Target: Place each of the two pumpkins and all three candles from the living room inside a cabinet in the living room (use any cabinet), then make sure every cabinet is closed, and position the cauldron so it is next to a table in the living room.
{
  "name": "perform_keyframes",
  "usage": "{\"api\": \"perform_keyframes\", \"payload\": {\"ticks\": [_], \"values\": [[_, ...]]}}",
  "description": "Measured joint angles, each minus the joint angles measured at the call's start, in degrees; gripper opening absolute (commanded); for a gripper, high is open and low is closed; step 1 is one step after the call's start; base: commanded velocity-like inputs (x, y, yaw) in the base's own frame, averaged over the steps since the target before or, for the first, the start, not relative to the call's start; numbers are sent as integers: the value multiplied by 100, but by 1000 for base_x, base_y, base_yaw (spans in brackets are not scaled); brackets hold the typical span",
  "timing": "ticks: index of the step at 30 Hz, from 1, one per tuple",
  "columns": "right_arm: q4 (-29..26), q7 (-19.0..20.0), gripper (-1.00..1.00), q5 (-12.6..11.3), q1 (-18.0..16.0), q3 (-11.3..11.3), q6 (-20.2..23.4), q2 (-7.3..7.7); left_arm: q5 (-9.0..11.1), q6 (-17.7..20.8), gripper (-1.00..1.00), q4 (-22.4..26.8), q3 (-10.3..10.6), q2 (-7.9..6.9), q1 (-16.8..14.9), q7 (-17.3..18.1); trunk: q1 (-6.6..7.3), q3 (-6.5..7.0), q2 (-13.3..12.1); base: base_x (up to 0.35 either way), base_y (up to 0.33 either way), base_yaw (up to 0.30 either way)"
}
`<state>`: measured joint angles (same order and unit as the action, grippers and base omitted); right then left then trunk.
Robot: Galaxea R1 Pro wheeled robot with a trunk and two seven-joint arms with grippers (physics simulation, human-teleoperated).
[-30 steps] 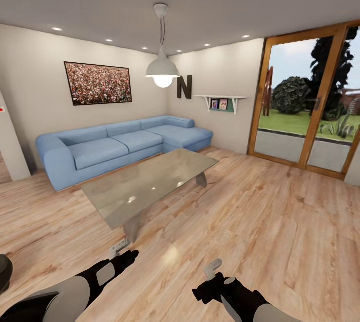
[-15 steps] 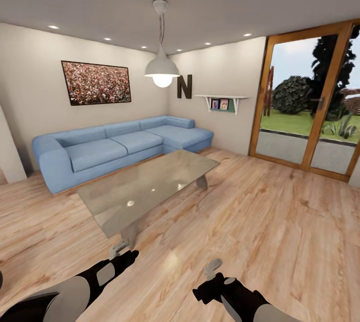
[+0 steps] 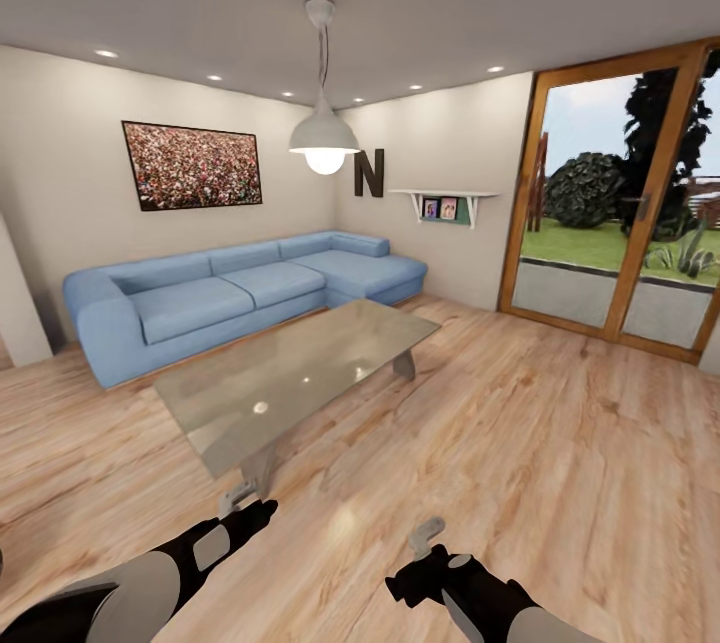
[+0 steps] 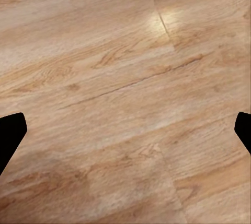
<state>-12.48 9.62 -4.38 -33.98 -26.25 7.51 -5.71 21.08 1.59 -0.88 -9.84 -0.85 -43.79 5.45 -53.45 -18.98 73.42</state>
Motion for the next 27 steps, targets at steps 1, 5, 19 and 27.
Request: {"api": "perform_keyframes", "payload": {"ticks": [1, 5, 19, 27], "values": [[0, -1, 100, 0, 0, 0, 0, -2, 0, 0, 100, 0, 0, 0, -1, 0, 1, 0, 0, 268, 0, 0], [-1, 0, 100, 0, 0, 0, 0, -3, 0, 0, 100, 0, 0, 0, 0, 0, 1, 0, 0, 271, 0, 0], [-4, 0, 100, 0, 0, 0, 0, 4, 0, 0, 100, 0, 0, 0, -1, 0, -1, 0, -1, 17, 0, 0], [-2, -2, 100, 0, 0, 0, 0, 0, 0, 0, 100, 0, 0, 0, -1, 0, 1, 0, 0, 156, 0, 0]]}}
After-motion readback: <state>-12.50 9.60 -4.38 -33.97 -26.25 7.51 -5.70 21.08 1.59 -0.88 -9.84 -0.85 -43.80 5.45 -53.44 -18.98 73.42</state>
